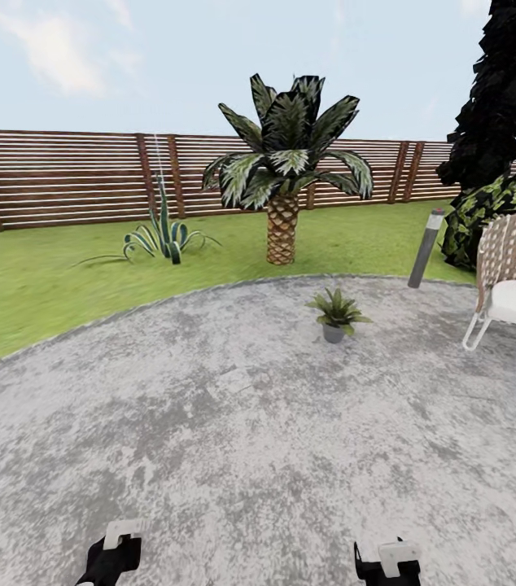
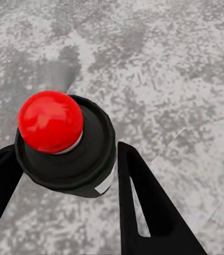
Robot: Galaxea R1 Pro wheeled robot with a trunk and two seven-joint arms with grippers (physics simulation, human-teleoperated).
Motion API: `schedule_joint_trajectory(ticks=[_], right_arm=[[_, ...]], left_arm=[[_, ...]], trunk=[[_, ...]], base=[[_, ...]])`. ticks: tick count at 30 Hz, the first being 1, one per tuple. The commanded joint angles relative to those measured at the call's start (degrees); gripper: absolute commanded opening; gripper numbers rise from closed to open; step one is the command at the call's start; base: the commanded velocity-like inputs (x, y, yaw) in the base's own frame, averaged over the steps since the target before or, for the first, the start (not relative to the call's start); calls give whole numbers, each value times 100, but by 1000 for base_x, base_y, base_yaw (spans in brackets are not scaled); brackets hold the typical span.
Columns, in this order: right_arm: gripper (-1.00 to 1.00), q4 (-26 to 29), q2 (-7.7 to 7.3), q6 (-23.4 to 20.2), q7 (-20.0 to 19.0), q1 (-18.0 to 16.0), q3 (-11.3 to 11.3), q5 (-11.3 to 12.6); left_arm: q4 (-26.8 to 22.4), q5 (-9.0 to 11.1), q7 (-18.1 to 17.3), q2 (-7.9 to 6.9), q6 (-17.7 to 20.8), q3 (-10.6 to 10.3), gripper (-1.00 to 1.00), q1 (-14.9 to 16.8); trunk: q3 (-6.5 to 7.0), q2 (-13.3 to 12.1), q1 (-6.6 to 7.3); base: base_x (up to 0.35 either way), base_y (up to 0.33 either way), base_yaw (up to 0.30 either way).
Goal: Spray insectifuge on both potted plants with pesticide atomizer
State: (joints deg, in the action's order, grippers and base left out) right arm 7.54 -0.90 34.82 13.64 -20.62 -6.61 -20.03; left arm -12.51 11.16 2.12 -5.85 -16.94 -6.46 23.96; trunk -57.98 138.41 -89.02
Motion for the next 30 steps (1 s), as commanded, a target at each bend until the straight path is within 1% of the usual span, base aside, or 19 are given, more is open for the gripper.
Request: schedule_joint_trajectory(ticks=[1,11,24,30], right_arm=[[100,-7,0,16,18,-4,-42,-63],[100,-7,-7,16,16,-4,-42,-71],[100,-7,-7,16,16,-4,-42,-71],[100,-7,-7,16,16,-4,-42,-71]], left_arm=[[3,43,26,-3,-18,-49,-100,3],[3,44,26,-3,-13,-49,-100,3],[3,40,26,-3,-20,-49,-100,3],[3,39,26,-3,-19,-49,-100,3]], trunk=[[-5,2,-2],[-5,2,-2],[-5,2,-2],[-5,2,-2]], base=[[292,-145,-1],[296,-140,0],[339,-6,0],[309,-106,0]])
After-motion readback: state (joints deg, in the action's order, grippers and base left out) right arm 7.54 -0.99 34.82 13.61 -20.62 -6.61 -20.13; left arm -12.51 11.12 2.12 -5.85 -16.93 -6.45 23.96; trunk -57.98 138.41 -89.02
